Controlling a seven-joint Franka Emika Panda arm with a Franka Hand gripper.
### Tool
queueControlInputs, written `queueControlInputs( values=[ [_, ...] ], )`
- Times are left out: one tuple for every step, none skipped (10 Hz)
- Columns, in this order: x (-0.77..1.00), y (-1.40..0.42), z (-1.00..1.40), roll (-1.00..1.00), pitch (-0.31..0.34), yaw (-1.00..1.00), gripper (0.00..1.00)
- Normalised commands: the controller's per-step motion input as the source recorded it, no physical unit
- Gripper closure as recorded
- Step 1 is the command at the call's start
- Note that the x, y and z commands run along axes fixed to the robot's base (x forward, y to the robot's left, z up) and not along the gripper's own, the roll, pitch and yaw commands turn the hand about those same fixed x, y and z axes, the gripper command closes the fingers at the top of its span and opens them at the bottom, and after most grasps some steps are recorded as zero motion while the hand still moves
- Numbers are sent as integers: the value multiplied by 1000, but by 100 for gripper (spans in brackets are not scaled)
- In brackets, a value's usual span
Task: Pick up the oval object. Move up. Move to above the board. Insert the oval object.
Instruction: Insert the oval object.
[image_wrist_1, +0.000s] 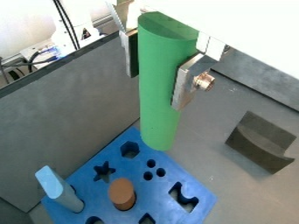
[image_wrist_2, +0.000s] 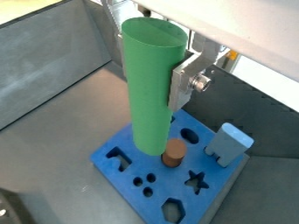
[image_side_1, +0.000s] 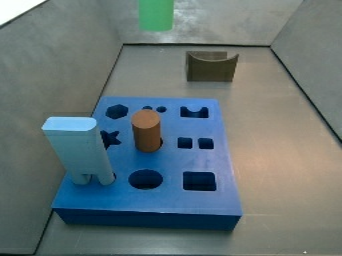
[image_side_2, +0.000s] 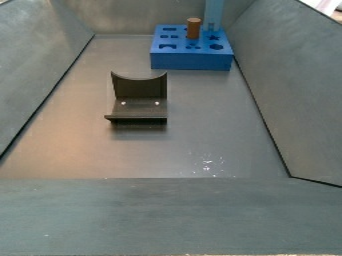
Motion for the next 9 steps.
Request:
queueControlInputs(
  values=[
    [-26,-634,-123,13,-26,-54,100],
    [0,-603,-151,14,-27,-69,100],
    [74,-546,-174,13,-19,-71,100],
    [109,-640,-229,59,-4,-80,100],
    [140,-574,-277,47,-56,-271,100],
    [120,-554,-317,29,-53,-531,100],
    [23,-546,-289,1,-39,-689,100],
    [0,-546,-280,0,-41,-709,100],
    [131,-437,-403,0,0,-571,100]
  ],
)
